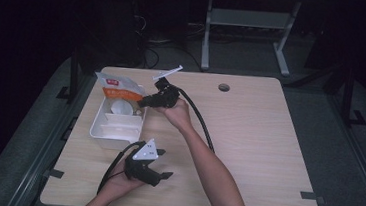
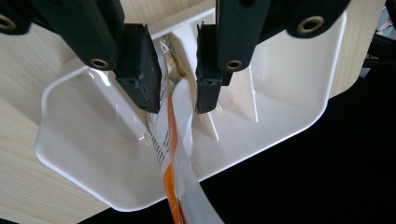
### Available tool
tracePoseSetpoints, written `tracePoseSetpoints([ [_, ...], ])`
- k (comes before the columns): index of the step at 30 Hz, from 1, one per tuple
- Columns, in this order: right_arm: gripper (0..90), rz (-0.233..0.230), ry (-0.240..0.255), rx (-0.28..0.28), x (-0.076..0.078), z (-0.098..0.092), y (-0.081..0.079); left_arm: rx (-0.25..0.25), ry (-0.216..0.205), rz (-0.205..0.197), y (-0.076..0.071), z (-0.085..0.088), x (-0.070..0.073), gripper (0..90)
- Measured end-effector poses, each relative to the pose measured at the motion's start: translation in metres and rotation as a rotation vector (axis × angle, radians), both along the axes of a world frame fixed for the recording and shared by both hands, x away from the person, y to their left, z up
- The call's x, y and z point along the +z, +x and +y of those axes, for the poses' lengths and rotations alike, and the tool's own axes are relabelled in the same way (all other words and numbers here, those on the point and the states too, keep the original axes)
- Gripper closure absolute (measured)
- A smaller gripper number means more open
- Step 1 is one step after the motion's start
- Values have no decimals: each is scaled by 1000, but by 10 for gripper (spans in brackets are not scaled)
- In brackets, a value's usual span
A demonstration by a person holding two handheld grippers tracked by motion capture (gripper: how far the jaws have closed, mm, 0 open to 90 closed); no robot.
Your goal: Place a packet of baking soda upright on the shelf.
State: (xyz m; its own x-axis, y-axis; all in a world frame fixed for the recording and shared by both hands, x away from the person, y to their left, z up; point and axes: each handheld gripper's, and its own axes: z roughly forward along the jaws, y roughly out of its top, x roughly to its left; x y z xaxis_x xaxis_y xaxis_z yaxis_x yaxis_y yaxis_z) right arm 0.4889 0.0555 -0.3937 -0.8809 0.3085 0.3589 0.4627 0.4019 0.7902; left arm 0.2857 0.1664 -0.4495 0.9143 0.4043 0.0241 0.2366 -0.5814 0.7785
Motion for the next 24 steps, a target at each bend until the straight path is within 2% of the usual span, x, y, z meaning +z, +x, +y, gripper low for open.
tracePoseSetpoints([
  [6, 654, -3, 8, -10, 3, -15, -4, 5, 8, -6, 0, -1, 0, 190],
  [17, 599, 14, 42, -31, 5, -43, -8, 12, -6, -1, 1, -1, 0, 190],
  [24, 584, 21, 46, -38, 5, -60, -13, 20, -6, -2, 2, 0, 1, 189],
])
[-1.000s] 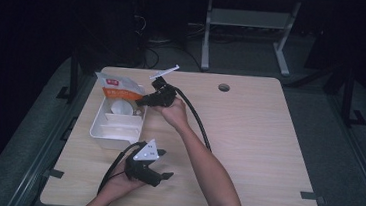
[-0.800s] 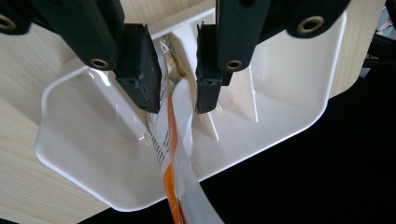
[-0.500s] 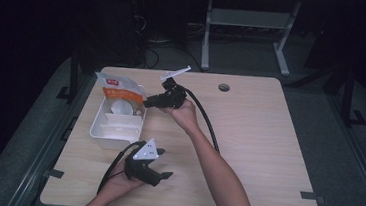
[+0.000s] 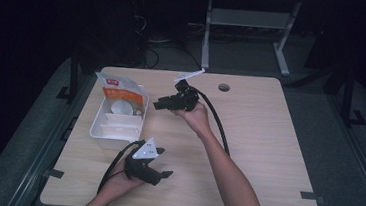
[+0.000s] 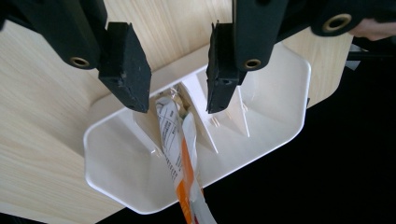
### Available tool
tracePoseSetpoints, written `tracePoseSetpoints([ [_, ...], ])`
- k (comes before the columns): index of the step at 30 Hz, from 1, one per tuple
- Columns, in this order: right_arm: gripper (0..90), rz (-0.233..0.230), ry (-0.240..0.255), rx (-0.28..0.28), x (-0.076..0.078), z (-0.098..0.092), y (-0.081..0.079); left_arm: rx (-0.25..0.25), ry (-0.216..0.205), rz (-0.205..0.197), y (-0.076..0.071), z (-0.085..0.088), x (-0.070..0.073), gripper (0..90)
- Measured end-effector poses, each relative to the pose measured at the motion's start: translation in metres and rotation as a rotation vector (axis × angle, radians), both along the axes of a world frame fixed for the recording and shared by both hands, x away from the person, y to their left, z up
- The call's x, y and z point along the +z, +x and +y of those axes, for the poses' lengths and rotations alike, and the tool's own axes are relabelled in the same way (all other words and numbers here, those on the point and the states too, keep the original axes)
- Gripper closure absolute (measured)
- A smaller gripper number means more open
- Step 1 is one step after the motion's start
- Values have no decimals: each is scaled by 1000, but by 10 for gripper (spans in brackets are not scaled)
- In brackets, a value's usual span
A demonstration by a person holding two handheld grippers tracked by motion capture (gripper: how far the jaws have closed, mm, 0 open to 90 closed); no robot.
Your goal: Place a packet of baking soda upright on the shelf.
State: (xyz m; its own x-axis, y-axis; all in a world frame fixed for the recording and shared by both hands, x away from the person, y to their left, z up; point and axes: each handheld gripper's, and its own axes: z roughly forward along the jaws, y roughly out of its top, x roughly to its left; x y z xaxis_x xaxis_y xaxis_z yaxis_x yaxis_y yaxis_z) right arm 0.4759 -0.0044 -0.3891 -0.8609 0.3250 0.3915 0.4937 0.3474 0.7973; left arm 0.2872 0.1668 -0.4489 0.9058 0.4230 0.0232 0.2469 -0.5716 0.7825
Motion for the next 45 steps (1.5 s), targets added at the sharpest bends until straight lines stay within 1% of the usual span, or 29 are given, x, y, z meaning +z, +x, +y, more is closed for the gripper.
tracePoseSetpoints([
  [7, 566, 5, 1, -15, 0, -13, -5, 3, 0, 2, 0, 0, 0, 189],
  [10, 555, 4, -1, -21, 1, -20, -7, 5, 0, 2, 1, 0, 0, 189],
  [11, 548, 2, 0, -24, 3, -25, -8, 5, 0, 2, 1, 0, 0, 189],
  [14, 544, -1, -2, -28, 4, -29, -10, 5, 2, 2, 1, 0, -1, 189],
  [15, 537, 0, -3, -33, 4, -34, -11, 5, 2, 4, 1, 0, -1, 189],
  [18, 530, 6, -3, -37, 5, -38, -12, 7, 0, 6, 1, 0, -1, 189],
  [19, 521, 6, -4, -46, 5, -43, -14, 8, 0, 7, 1, 0, -1, 189],
  [23, 512, 0, 0, -56, 5, -49, -15, 9, 3, 7, 2, 1, -1, 189],
  [24, 505, 1, 1, -62, 5, -53, -16, 10, 2, 8, 2, 1, -1, 189],
  [30, 491, 3, 2, -72, 5, -62, -20, 12, 11, 4, 2, 0, -1, 188],
  [33, 479, 5, -7, -74, 6, -67, -22, 12, 10, 6, 2, 0, -1, 188],
  [37, 463, -8, -10, -87, 7, -74, -26, 18, 3, 7, 2, 1, -1, 188],
  [41, 454, -7, -12, -101, 5, -84, -31, 18, 7, 6, 2, 1, -1, 188],
  [45, 453, -4, -12, -101, 4, -89, -33, 17, 13, 4, 2, 1, -1, 189],
])
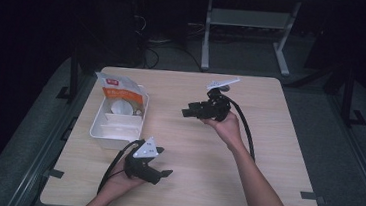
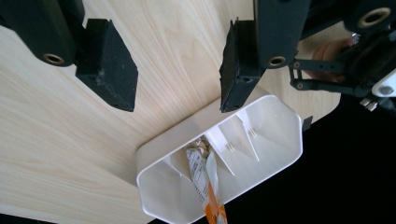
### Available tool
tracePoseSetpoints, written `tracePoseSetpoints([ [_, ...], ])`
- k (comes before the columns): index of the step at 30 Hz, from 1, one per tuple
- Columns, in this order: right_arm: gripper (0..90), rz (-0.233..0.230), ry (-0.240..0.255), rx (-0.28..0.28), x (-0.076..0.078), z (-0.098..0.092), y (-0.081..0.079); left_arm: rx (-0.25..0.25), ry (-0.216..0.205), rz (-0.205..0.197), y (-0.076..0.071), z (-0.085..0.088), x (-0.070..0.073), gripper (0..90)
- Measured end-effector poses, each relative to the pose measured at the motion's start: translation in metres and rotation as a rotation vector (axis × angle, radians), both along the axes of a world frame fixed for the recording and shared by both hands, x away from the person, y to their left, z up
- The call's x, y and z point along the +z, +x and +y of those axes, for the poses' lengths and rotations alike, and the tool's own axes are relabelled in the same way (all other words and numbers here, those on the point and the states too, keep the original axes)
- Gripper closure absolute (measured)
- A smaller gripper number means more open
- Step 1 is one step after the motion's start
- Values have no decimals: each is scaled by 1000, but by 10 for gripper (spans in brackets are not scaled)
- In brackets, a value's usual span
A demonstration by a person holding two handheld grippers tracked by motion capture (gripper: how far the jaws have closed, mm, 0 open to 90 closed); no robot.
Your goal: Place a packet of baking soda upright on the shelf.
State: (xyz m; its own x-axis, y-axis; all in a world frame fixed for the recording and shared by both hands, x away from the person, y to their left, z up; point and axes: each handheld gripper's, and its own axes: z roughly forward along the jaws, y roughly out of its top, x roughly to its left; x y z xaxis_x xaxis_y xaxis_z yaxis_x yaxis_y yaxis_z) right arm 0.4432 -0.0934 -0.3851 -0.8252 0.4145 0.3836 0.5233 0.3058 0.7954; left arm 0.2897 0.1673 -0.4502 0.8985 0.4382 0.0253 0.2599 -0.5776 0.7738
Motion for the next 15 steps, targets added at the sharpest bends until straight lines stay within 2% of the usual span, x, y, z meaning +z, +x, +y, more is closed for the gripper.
tracePoseSetpoints([
  [15, 420, 12, -1, -34, -4, -29, -12, 4, 8, 4, 0, -1, -1, 186],
])
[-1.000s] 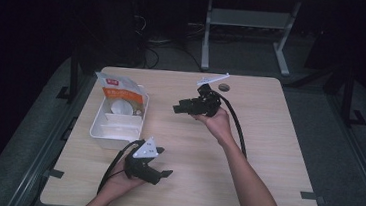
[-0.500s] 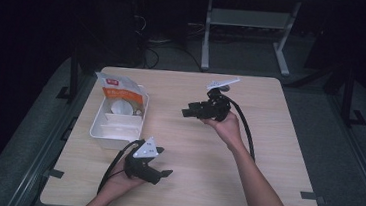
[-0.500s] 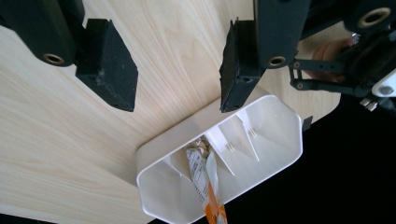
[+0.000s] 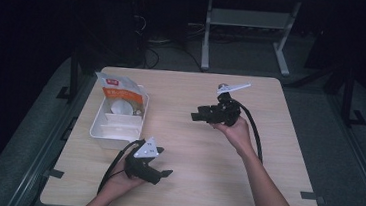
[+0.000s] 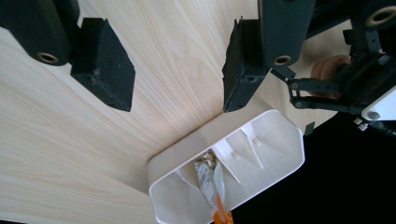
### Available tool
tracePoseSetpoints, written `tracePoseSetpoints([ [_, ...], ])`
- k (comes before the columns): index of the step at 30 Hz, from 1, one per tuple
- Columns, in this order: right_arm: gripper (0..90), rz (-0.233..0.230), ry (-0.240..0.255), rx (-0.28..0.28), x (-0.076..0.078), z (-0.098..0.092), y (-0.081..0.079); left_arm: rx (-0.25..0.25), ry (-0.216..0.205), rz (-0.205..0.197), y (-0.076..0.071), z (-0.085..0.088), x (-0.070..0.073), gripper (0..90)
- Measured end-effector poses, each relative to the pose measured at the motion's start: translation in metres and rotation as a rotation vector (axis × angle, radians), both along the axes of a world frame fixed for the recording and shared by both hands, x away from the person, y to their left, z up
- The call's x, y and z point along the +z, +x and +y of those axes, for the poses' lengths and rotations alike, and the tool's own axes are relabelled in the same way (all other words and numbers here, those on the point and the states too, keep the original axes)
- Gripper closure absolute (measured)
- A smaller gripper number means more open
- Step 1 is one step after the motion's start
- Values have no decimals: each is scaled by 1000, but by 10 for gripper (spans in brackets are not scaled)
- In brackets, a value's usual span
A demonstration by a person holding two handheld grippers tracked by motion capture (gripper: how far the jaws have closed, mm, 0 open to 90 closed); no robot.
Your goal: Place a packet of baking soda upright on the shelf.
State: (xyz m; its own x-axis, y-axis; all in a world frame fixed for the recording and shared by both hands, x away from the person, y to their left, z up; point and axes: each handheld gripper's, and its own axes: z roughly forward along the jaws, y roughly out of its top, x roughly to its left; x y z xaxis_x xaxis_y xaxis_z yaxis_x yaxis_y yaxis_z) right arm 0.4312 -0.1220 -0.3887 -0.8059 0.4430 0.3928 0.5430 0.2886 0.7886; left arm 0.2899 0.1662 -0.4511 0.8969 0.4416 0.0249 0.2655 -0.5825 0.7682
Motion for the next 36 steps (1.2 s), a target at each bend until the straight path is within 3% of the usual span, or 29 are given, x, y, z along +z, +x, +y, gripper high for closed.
tracePoseSetpoints([
  [14, 388, 9, 3, -34, -4, -31, -15, 5, 1, 4, 1, 1, 0, 186],
  [36, 389, 12, 34, -74, -16, -60, -37, 14, -2, 11, 1, 1, 0, 186],
])
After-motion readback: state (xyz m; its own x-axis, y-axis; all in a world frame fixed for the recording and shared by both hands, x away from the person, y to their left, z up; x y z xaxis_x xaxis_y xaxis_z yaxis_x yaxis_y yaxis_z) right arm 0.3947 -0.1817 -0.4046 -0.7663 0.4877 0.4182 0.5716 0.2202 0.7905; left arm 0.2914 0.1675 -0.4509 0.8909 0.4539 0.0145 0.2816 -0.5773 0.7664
